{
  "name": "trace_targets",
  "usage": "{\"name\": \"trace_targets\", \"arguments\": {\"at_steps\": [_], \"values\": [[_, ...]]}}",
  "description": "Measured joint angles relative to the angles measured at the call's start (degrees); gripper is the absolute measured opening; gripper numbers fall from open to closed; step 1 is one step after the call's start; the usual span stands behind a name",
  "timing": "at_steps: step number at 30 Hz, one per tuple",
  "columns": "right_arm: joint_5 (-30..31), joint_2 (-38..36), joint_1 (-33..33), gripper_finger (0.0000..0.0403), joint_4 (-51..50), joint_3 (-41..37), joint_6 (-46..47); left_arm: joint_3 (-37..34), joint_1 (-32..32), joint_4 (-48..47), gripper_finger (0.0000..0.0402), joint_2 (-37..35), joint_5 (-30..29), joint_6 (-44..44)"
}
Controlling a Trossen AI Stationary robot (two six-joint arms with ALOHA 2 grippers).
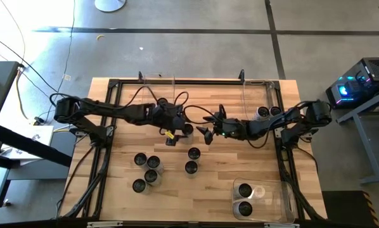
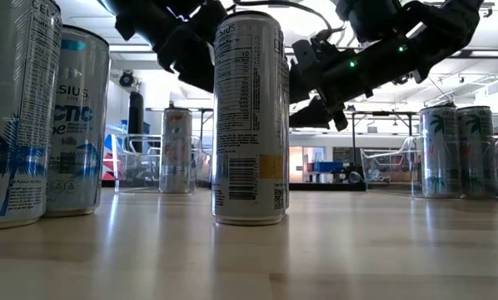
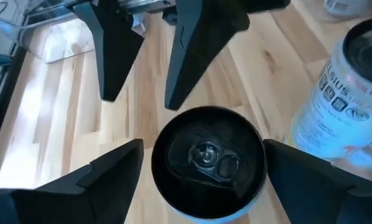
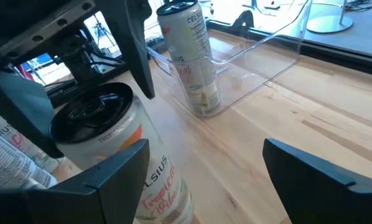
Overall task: Sort soda cans
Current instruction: Put the white/yellow soda can into the top left transparent bin
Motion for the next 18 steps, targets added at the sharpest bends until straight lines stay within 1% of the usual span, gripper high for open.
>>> {"name": "trace_targets", "arguments": {"at_steps": [3,7,12,18], "values": [[0.04,-0.04,-0.57,0.031,-0.32,0.02,0.06,0.0,-0.99,-1.85,0.0323,-1.23,-2.84,0.33],[2.39,-0.04,-2.5,0.0303,-0.62,0.02,1.53,0.0,-2.61,-2.15,0.0323,-2.34,-6.52,-2.0],[-1.68,-0.04,-4.7,0.0279,-0.79,0.02,1.43,0.0,-4.15,-2.8,0.0323,-1.56,-11.21,-2.65],[-5.3,-0.04,-4.15,0.0251,-0.51,0.02,0.71,0.0,-4.19,-2.94,0.0323,-1.29,-14.55,-2.62]]}}
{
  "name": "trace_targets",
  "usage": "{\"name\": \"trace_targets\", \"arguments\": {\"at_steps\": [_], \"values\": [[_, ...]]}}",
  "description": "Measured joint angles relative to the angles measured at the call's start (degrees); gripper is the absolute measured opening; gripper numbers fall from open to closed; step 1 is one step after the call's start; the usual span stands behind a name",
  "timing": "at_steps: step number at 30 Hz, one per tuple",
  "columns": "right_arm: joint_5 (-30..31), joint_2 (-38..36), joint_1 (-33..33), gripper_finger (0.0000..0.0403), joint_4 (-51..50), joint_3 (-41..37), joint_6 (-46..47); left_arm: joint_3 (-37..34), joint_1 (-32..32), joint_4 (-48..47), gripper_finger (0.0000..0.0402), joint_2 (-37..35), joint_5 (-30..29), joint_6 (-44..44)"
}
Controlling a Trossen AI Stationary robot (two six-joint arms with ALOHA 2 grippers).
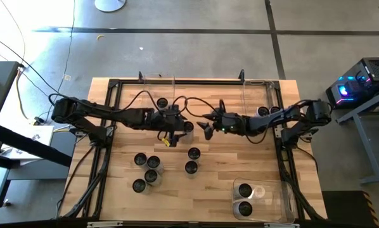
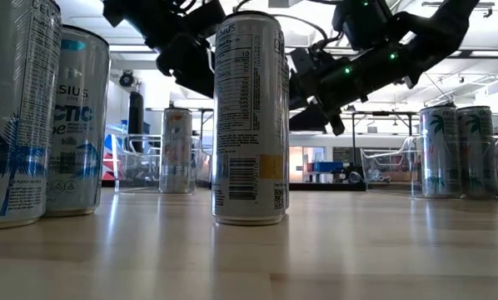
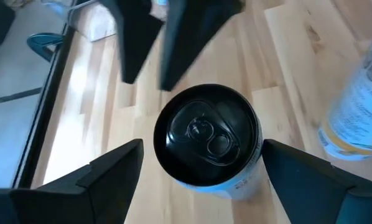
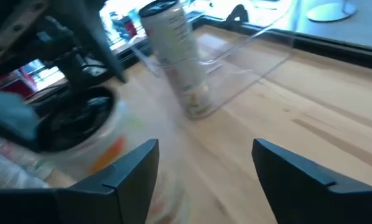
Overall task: Sort soda cans
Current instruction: Put the white/yellow soda can into the top left transparent bin
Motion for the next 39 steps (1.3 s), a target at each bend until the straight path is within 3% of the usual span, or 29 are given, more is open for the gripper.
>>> {"name": "trace_targets", "arguments": {"at_steps": [11,16,18,26,39], "values": [[-0.71,0.0,3.93,0.0243,0.64,0.17,-3.22,0.0,0.14,-0.64,0.0323,0.01,-1.76,0.01],[6.81,0.0,3.03,0.0243,0.13,0.2,-1.26,0.0,0.14,-1.14,0.0323,0.03,-2.53,-0.02],[7.19,0.0,1.06,0.0239,-0.71,0.2,-0.11,0.0,0.14,-1.14,0.0323,0.03,-2.54,-0.05],[-5.83,6.9,-2.98,0.019,11.73,0.22,-2.66,-0.01,0.14,-0.96,0.0323,0.08,-2.57,-0.08],[-8.0,7.02,0.49,0.0173,10.04,0.17,-2.15,-0.07,0.12,-6.82,0.0323,-0.1,-11.24,1.29]]}}
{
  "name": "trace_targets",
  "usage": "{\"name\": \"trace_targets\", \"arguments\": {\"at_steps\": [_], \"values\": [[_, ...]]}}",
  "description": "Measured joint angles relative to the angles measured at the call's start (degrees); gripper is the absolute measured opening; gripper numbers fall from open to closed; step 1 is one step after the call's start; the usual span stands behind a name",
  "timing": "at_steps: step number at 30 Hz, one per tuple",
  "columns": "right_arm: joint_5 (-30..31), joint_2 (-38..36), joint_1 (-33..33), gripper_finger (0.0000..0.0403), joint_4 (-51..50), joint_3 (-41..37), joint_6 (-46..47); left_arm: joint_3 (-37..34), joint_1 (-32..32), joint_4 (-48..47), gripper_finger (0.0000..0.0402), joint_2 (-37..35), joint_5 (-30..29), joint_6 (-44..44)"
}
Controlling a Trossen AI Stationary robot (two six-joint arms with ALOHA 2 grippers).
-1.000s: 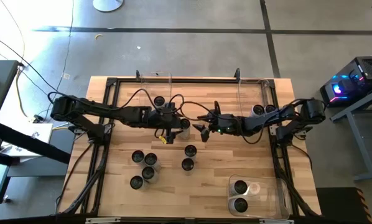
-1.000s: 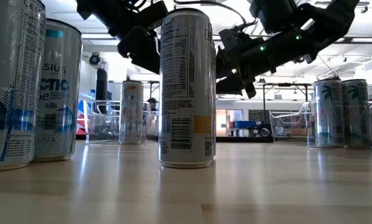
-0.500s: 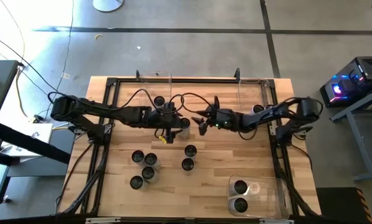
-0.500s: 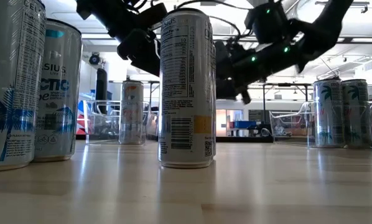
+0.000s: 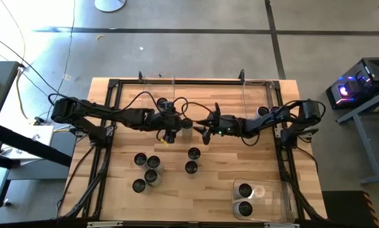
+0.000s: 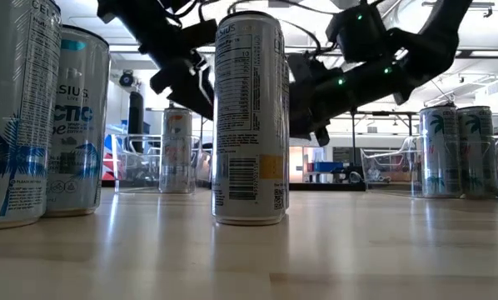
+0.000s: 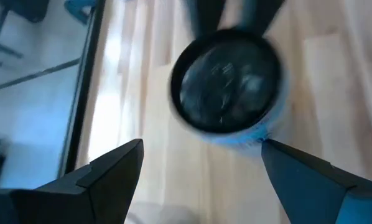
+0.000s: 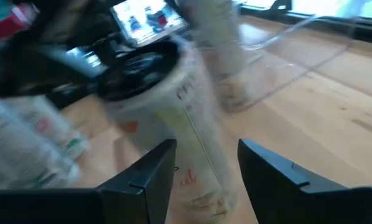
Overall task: Sort soda cans
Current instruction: Put the white/yellow soda can into the top left transparent bin
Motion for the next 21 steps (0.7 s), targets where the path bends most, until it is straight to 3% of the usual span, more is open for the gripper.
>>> {"name": "trace_targets", "arguments": {"at_steps": [6,12,17,21], "values": [[-2.57,-2.23,2.25,0.0173,-3.41,0.02,-2.07,-0.02,-0.46,-5.01,0.0323,-0.8,-4.96,-1.56],[4.4,-2.45,2.14,0.0174,-6.64,0.02,0.61,-0.02,-1.38,-5.29,0.0323,-2.69,-4.21,-3.64],[12.11,-2.16,0.08,0.0174,-9.42,0.02,2.81,-2.84,-1.19,1.38,0.0323,-2.69,-0.21,-9.11],[11.89,-0.41,-2.35,0.0174,-8.07,0.02,5.11,-5.36,-1.09,4.58,0.0323,-2.64,-0.06,-14.75]]}}
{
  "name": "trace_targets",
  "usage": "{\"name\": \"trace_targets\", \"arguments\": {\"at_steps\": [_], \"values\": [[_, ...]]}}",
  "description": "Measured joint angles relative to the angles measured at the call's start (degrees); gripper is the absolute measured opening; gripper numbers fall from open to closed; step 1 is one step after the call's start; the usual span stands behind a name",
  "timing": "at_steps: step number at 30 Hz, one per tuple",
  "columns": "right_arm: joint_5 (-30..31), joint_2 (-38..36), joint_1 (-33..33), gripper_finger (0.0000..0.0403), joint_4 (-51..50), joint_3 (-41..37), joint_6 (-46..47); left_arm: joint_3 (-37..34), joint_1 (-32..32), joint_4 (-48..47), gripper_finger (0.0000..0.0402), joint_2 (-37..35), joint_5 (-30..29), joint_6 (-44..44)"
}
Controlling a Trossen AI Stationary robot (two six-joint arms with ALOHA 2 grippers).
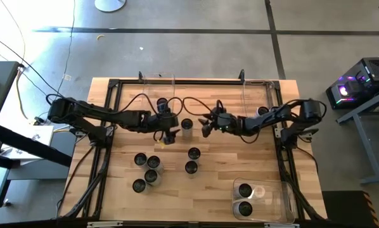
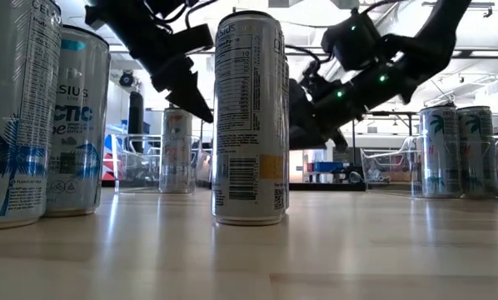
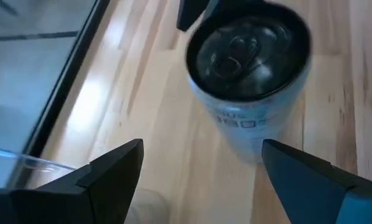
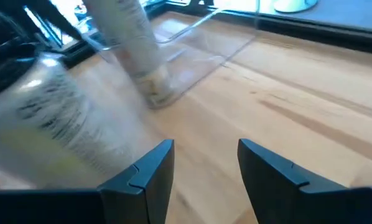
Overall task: Sort soda cans
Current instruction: Put the white/yellow soda can into the top left transparent bin
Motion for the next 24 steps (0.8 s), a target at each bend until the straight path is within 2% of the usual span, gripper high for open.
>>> {"name": "trace_targets", "arguments": {"at_steps": [5,10,15,18,24], "values": [[-4.99,4.54,-0.72,0.0174,9.97,0.0,0.55,-3.88,-0.22,9.9,0.0323,0.34,2.99,-3.81],[-5.14,6.44,-0.03,0.0174,13.82,0.13,0.59,-6.52,-0.17,16.59,0.0323,0.39,3.05,-5.54],[-7.59,6.44,1.48,0.0174,12.5,1.26,-0.77,-6.53,-0.24,16.39,0.0323,0.39,2.61,-4.55],[-7.11,6.41,2.62,0.0174,11.86,1.4,-0.62,-6.53,-0.31,15.79,0.0323,0.34,2.73,-4.51],[-8.44,6.28,4.2,0.0174,9.42,1.55,-0.43,-6.47,-0.23,8.79,0.0323,-2.4,0.12,-4.1]]}}
